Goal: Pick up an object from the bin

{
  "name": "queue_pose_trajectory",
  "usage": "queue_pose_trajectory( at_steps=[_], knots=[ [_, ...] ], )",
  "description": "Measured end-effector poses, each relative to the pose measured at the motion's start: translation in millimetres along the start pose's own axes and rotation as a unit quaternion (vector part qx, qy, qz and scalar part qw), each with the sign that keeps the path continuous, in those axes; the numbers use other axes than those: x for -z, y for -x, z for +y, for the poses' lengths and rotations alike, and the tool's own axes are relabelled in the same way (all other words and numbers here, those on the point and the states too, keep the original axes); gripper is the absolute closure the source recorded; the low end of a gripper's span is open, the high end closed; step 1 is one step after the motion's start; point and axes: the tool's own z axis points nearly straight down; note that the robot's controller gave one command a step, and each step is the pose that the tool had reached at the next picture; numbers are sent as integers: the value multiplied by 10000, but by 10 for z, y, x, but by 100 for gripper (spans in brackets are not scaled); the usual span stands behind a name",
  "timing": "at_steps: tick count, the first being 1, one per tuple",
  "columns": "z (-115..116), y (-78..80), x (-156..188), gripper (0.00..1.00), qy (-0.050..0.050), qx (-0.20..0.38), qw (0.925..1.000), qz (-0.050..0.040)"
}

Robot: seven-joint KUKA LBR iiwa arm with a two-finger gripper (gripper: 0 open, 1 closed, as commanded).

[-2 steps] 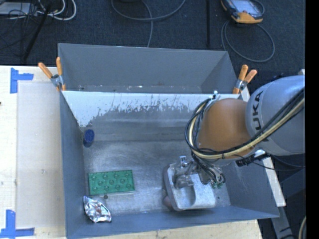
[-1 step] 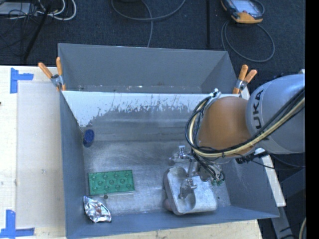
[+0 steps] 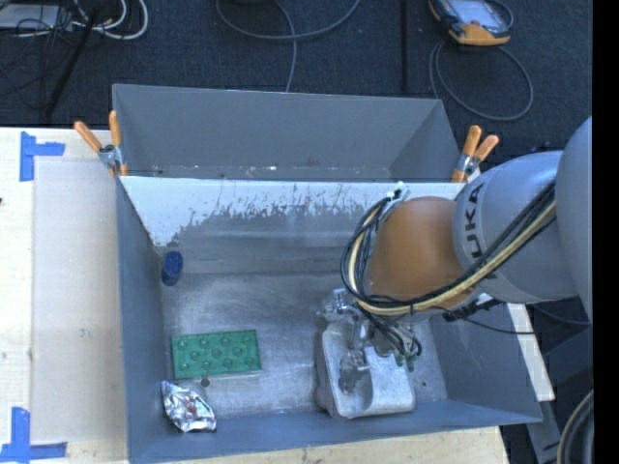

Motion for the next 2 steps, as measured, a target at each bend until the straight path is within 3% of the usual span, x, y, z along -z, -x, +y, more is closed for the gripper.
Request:
queue_pose_trajectory(
  at_steps=[1,2],
  knots=[
    [11,3,-2,100,17,-29,10000,-30],
    [-422,-226,816,100,29,136,9999,63]
  ],
)
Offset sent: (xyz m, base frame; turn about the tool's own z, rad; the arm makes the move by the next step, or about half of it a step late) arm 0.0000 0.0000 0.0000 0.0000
